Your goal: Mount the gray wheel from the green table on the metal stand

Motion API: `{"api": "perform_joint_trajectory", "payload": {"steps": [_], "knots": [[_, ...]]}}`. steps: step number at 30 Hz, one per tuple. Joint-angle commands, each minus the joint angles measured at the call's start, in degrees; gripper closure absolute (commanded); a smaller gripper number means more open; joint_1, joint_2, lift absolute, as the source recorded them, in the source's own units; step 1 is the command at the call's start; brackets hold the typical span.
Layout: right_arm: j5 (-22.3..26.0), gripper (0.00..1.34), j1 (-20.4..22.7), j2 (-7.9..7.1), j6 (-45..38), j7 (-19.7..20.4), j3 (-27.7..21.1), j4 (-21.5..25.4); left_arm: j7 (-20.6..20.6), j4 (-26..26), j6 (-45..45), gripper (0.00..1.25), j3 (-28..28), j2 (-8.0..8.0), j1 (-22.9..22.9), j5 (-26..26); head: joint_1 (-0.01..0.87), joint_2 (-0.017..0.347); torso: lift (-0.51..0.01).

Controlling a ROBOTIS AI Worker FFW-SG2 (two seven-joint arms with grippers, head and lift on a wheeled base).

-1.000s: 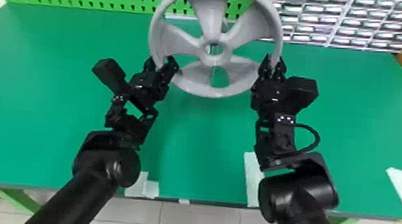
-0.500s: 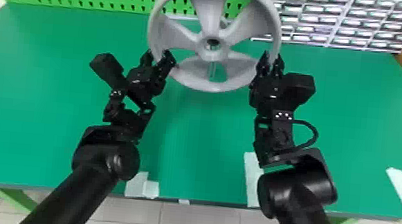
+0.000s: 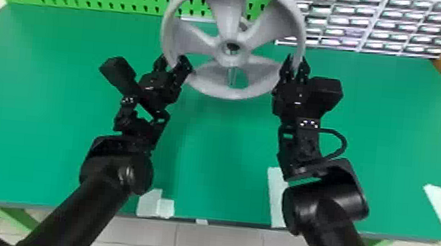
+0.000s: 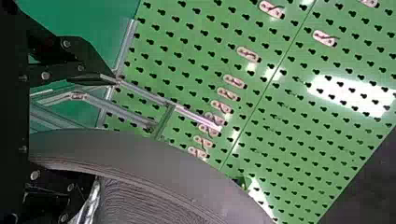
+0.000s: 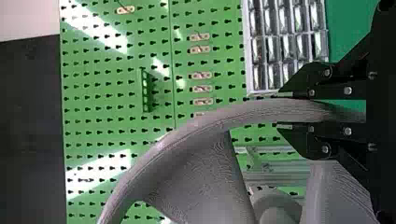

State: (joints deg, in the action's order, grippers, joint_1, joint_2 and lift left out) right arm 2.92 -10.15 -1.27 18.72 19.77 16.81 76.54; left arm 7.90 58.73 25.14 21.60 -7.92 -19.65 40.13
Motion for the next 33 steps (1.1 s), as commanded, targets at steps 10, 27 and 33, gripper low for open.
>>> {"api": "perform_joint_trajectory", "payload": {"steps": [10,27,33], "knots": [[-0.73,1.15,-1.28,-0.05,0.0,0.01,-0.9,-2.27,0.28,-4.24,1.4,0.71,0.98,0.71,-1.97,0.04,0.868,0.052,-0.093],[-0.99,1.15,-2.77,-0.23,-0.44,0.01,-1.61,-3.68,0.28,-6.61,1.58,0.71,0.28,0.97,-3.46,-0.58,0.868,0.052,-0.093],[-1.08,1.15,-3.3,-0.23,-1.05,0.01,-1.52,-4.12,0.28,-7.4,1.58,0.71,0.28,0.97,-4.16,-0.67,0.868,0.052,-0.093]]}}
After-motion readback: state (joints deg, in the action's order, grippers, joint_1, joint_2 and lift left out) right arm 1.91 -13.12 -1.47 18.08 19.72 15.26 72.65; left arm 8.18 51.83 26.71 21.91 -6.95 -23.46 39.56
